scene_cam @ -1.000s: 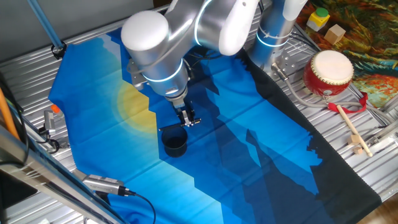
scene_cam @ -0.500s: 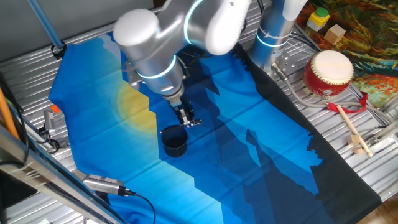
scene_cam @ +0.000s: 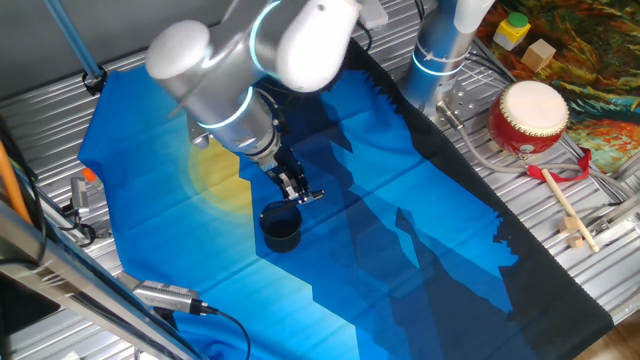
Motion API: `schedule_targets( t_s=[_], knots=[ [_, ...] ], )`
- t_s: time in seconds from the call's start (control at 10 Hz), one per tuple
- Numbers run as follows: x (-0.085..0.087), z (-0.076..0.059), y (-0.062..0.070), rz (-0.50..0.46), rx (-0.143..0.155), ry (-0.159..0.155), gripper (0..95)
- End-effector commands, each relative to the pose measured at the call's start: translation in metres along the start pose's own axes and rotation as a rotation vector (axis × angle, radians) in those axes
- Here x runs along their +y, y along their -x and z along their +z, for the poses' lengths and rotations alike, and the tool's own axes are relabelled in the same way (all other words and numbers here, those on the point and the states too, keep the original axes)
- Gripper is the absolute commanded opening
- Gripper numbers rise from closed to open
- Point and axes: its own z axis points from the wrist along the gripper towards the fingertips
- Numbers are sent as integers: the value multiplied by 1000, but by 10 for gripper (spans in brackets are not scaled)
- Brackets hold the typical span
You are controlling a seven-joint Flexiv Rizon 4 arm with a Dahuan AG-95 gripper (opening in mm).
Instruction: Put the pen into the pen holder
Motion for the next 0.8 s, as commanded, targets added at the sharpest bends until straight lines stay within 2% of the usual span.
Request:
schedule_targets(
  t_s=[0.1, 0.2, 0.3, 0.4, 0.5, 0.8],
  knots=[
    [-2, 1, -1, -13, 30, 25, 0],
    [-2, 1, -1, -16, 41, 31, 0],
    [-2, 2, -1, -27, 62, 51, 0],
    [-3, 2, -1, -30, 67, 59, 0],
    [-5, 3, -1, -42, 81, 84, 0],
    [-7, 7, 0, -55, 91, 114, 0]
  ],
)
